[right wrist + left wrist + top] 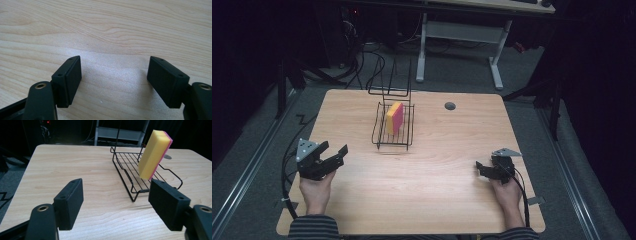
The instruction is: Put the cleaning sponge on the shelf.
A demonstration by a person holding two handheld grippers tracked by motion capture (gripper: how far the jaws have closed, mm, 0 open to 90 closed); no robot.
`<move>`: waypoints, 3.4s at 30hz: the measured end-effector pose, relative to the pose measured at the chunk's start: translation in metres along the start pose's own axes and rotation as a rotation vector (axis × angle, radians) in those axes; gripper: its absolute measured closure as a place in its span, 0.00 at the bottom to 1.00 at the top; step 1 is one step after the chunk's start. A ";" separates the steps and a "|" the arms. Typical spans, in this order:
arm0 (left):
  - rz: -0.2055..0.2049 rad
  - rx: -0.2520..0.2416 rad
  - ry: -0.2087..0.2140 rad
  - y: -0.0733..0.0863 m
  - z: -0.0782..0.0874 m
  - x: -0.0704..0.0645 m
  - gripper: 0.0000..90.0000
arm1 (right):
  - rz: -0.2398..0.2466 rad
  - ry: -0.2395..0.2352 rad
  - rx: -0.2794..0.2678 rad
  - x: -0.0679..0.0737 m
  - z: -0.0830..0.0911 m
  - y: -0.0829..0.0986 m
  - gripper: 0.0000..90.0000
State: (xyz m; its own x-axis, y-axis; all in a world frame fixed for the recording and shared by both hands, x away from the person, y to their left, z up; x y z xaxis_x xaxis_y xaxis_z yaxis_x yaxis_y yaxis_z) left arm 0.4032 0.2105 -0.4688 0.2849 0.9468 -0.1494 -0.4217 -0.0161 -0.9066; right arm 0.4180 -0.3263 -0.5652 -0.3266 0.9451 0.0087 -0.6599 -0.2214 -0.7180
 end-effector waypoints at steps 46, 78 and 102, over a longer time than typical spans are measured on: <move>0.062 0.101 -0.038 0.035 -0.021 0.022 0.32 | 0.005 0.002 -0.002 0.000 0.000 0.000 0.31; 0.083 0.192 -0.020 0.055 -0.050 0.017 0.32 | 0.005 0.002 -0.002 0.000 0.000 0.000 0.31; -0.002 0.286 -0.082 0.072 -0.073 0.017 0.32 | 0.004 0.002 -0.002 0.000 0.000 0.000 0.31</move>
State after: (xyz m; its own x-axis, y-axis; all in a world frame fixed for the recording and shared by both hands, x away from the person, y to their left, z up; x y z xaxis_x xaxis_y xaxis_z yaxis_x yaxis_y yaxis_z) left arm 0.4403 0.2021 -0.5651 0.2202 0.9698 -0.1052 -0.6501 0.0655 -0.7570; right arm 0.4179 -0.3266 -0.5651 -0.3281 0.9446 0.0042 -0.6572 -0.2251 -0.7194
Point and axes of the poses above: each handheld gripper's, and its own axes: z roughly backward along the jaws, y roughly out of its underside, x roughly to its left, the point moved 5 cm from there along -z, roughly forward along the jaws, and after that the axes turned 2 degrees about -y, right-handed, at the moved point
